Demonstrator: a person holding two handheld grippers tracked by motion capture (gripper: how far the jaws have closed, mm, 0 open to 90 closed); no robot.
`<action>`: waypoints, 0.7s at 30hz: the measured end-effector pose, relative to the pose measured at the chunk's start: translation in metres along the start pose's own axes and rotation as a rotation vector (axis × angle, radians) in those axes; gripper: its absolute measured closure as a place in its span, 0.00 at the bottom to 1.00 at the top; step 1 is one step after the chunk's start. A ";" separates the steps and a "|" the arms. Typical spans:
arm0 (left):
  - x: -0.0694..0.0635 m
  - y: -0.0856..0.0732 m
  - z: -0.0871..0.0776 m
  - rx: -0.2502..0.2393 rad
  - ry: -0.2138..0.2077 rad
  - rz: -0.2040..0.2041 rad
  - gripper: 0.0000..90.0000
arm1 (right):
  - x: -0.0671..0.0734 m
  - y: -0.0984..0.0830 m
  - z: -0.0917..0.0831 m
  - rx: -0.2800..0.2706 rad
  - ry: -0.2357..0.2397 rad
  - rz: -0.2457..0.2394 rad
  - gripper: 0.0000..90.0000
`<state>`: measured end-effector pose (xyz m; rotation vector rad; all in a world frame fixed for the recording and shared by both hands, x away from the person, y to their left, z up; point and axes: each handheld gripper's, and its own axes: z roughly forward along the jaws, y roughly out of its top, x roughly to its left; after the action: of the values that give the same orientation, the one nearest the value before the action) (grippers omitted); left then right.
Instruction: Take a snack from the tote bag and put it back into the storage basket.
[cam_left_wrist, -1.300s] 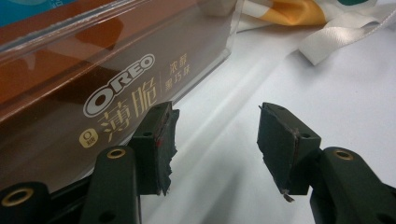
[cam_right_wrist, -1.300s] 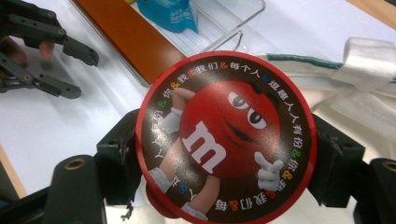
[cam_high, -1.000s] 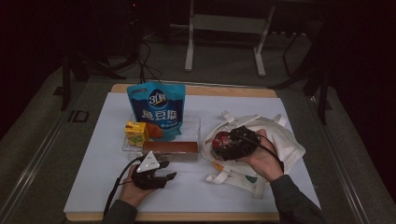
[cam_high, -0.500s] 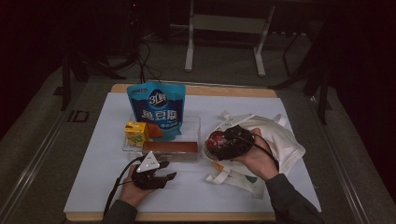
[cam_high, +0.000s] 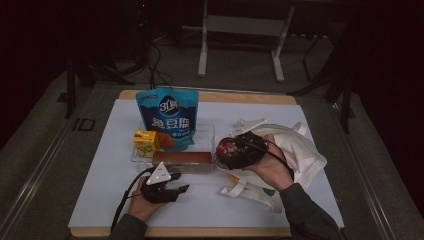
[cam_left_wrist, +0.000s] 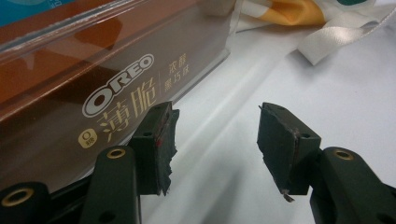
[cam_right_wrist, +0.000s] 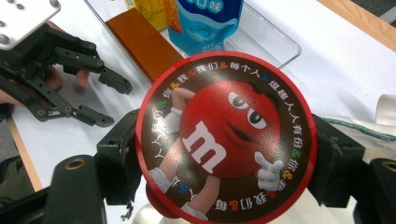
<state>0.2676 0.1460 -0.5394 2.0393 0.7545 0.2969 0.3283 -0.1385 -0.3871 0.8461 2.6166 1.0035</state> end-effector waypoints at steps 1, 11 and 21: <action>0.000 0.000 0.000 0.000 0.001 0.000 0.51 | 0.000 0.001 0.000 -0.001 0.001 0.001 0.28; 0.000 0.000 0.000 -0.002 -0.001 0.000 0.51 | -0.001 0.010 0.003 -0.011 -0.002 0.004 0.28; 0.000 0.000 0.000 -0.001 -0.002 0.001 0.51 | -0.002 0.017 0.009 -0.017 0.003 0.011 0.28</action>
<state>0.2675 0.1460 -0.5394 2.0385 0.7524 0.2954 0.3407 -0.1246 -0.3821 0.8560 2.6055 1.0289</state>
